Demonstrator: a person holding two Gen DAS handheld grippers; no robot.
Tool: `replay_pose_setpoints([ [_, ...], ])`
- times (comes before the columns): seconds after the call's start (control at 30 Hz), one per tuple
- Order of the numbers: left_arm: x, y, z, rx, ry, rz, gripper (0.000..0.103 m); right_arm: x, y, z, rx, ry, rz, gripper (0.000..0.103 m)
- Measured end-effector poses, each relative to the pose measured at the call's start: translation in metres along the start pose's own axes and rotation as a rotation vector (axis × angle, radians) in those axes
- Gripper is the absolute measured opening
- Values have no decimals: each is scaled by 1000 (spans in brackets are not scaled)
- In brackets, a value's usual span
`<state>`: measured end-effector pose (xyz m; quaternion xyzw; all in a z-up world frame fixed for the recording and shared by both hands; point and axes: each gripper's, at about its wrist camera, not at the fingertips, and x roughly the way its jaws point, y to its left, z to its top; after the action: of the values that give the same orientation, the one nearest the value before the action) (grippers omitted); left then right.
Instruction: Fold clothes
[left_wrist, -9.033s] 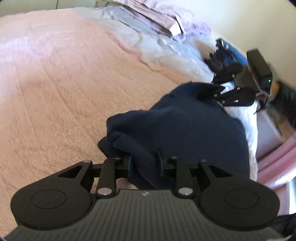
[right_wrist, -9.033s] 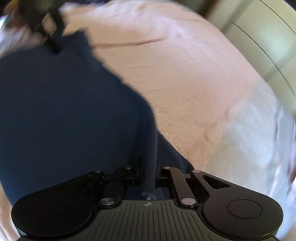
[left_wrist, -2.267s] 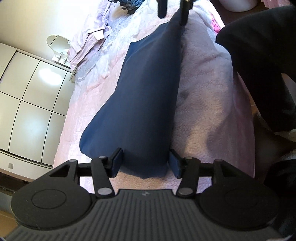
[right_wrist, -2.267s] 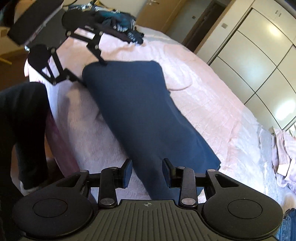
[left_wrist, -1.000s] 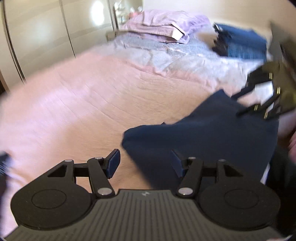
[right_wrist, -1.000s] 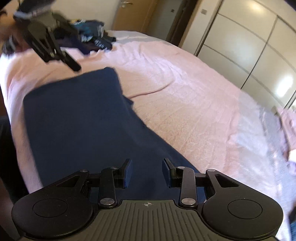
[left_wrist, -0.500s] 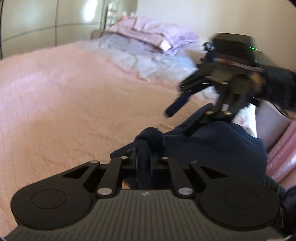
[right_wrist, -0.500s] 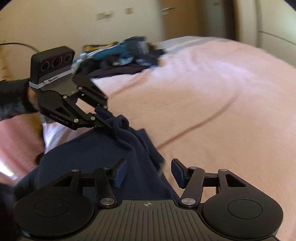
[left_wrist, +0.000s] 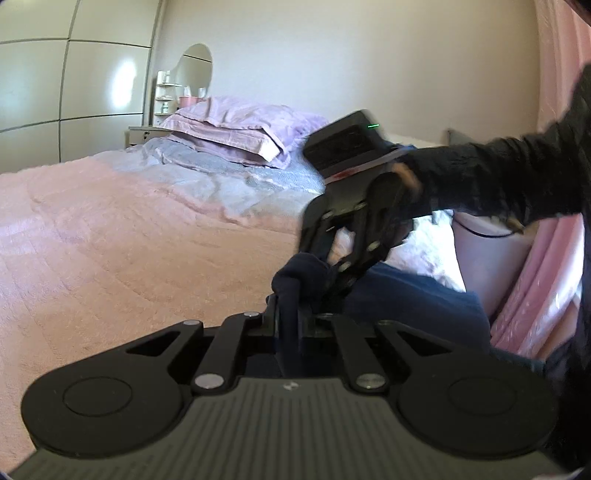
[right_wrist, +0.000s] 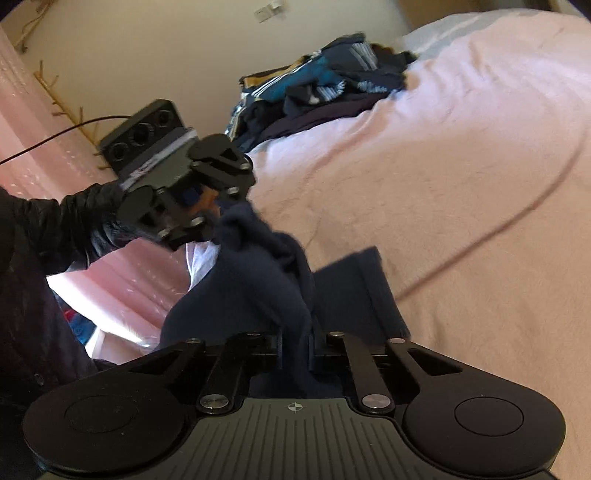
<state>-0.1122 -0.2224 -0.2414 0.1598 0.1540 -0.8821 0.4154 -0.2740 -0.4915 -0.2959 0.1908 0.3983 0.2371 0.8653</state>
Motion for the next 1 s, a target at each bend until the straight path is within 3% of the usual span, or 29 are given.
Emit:
replay_pose_setpoints([
  [0.03, 5, 4, 0, -21, 14, 17, 6, -11, 5, -3, 7, -10, -40, 3],
  [0.1, 24, 16, -1, -79, 117, 74, 7, -25, 9, -4, 39, -14, -117, 2],
  [0.23, 54, 41, -21, -246, 264, 115, 13, -12, -10, -7, 107, 35, -250, 2],
  [0.37, 52, 51, -24, -314, 264, 106, 17, -3, -18, -6, 104, 16, -280, 5],
  [0.43, 51, 56, -25, -346, 261, 101, 19, -7, -14, -6, 107, -17, -265, 27],
  [0.47, 51, 58, -25, -362, 260, 98, 22, -9, -13, -8, 115, -34, -258, 57],
  [0.5, 50, 60, -26, -378, 259, 95, 24, -9, -13, -10, 129, -49, -257, 64],
  [0.63, 52, 71, -19, -487, 220, 128, 27, -10, -18, -24, 189, -64, -321, 63],
  [0.8, 69, 59, -18, -420, 273, 224, 26, -22, -16, -32, 234, -111, -453, 56],
  [0.93, 73, 55, -16, -395, 291, 261, 26, -41, 34, -38, 165, -239, -567, 50],
  [1.0, 73, 54, -16, -394, 299, 277, 26, -43, 61, -52, 151, -302, -536, 41],
])
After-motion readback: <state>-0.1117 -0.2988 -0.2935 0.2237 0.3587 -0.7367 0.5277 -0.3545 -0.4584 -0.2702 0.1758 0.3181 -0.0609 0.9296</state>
